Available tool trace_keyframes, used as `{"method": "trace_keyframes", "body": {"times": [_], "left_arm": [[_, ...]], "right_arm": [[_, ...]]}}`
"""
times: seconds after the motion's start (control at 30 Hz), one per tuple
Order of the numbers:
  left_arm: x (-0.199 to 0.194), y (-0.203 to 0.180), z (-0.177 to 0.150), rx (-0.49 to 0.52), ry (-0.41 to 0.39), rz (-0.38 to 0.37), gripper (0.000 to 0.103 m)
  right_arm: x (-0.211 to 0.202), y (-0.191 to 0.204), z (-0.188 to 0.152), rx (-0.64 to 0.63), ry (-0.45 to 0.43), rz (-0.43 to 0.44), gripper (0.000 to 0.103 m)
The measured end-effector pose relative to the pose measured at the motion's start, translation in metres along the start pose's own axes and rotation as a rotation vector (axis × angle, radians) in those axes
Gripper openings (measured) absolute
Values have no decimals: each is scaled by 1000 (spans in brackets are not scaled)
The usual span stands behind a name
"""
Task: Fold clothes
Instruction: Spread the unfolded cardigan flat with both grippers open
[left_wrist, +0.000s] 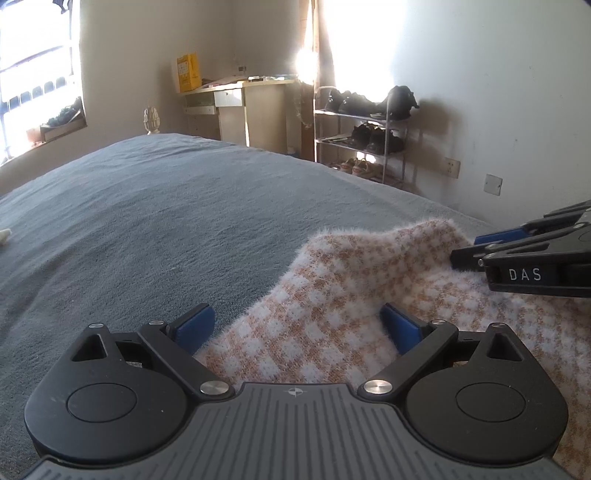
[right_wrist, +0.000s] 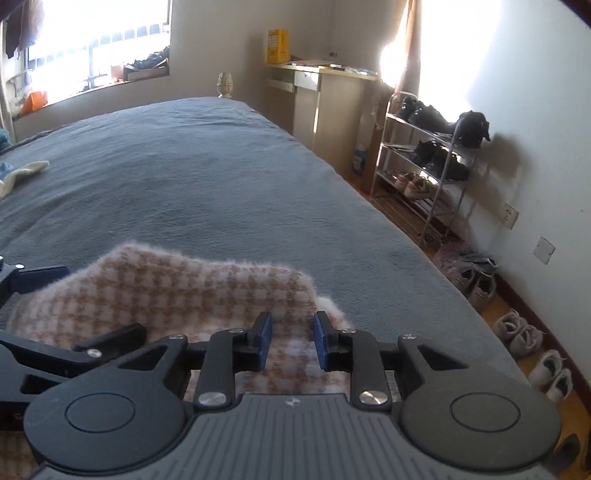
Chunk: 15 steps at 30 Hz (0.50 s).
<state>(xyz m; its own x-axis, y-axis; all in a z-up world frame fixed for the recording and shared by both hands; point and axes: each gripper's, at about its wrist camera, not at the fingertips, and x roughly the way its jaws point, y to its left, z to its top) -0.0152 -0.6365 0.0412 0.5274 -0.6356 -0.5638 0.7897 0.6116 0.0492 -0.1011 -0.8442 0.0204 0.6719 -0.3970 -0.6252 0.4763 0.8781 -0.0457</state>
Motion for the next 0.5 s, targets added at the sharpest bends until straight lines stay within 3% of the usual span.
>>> {"method": "trace_keyframes", "body": {"times": [0.07, 0.23, 0.37, 0.5], "left_arm": [[0, 0, 0, 2, -4, 0, 98], [0, 0, -1, 5, -7, 2, 98], [0, 0, -1, 5, -9, 3, 98], [1, -1, -1, 5, -11, 5, 98]], "right_arm": [[1, -8, -5, 15, 2, -29, 28], [-57, -17, -16, -14, -91, -32, 28], [-111, -7, -36, -76, -140, 23, 30], [-136, 11, -68, -140, -132, 52, 35]]}}
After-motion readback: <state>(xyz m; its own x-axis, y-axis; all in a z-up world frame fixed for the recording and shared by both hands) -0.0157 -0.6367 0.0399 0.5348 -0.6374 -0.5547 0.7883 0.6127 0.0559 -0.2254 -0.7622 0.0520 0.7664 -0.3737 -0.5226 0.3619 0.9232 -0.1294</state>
